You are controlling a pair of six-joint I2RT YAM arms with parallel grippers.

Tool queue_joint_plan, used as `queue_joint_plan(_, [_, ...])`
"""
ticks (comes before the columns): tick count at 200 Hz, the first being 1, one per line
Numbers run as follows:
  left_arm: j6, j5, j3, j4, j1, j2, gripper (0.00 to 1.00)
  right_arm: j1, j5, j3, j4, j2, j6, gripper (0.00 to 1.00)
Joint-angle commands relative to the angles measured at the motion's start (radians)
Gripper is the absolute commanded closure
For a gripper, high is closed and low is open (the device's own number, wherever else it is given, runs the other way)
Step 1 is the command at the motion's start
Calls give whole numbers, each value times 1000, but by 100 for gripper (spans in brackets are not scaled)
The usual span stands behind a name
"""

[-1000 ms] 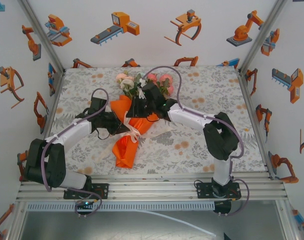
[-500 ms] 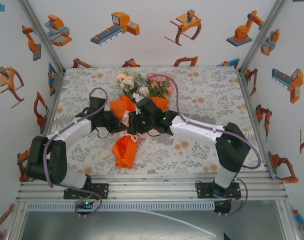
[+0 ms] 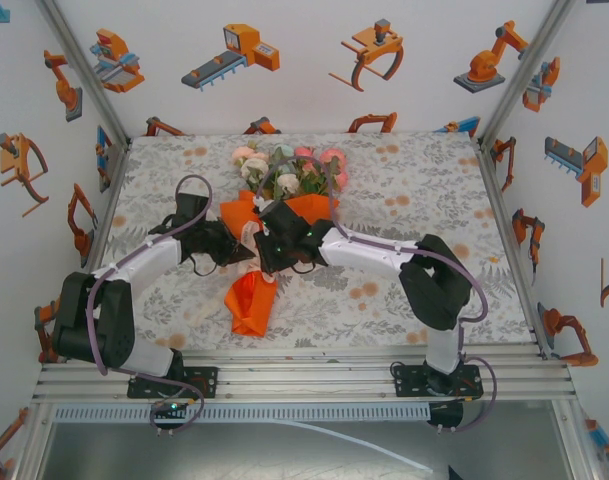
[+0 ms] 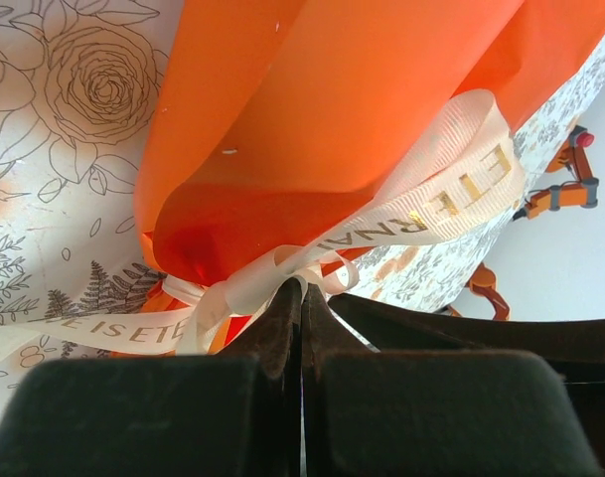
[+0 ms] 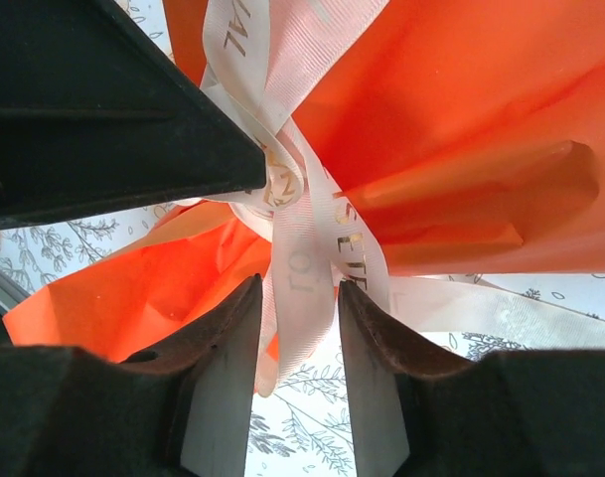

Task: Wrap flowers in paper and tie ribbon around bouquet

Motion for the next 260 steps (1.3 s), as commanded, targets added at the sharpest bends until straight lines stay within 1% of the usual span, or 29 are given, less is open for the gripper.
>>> queue_joint_plan(1, [7, 0, 0, -5, 9, -28, 100, -4, -44, 45, -15, 32, -21, 62])
queue_joint_plan(16, [8, 4, -2, -6, 13, -27, 100, -4, -45, 48, -24, 45, -12, 68])
queue_joint_plan(35, [7, 7, -7, -3, 17, -29, 100, -4, -21, 44, -19, 35, -6, 86])
queue_joint_plan(41, [9, 9, -9, -3, 16, -28, 100, -4, -17, 44, -14, 30, -11, 90])
queue_joint_plan(67, [9, 1, -18, -15, 22, -38, 100, -11, -16, 50, -7, 19, -19, 100])
queue_joint_plan(95, [11, 16, -32, -14, 31, -56, 100, -20, -16, 34, 22, -13, -26, 100])
queue_joint_plan(122, [34, 74, -40, -1, 29, -71, 100, -42, -36, 8, 76, -51, -10, 100])
queue_joint_plan(153, [46, 123, -61, 14, 22, -89, 100, -78, -92, -32, 160, -68, 41, 100])
queue_joint_plan(189, [60, 132, -64, 16, 14, -71, 100, -79, -120, -48, 199, -79, 68, 100])
queue_joint_plan(206, [43, 142, -55, 36, 5, -50, 100, -81, -158, -56, 238, -78, 101, 100])
queue_joint_plan(236, [-17, 165, -54, 120, -7, -20, 100, -81, -216, -71, 298, -71, 161, 100])
queue_joint_plan(260, [-41, 155, -53, 145, -11, -1, 100, -82, -248, -82, 349, -72, 203, 100])
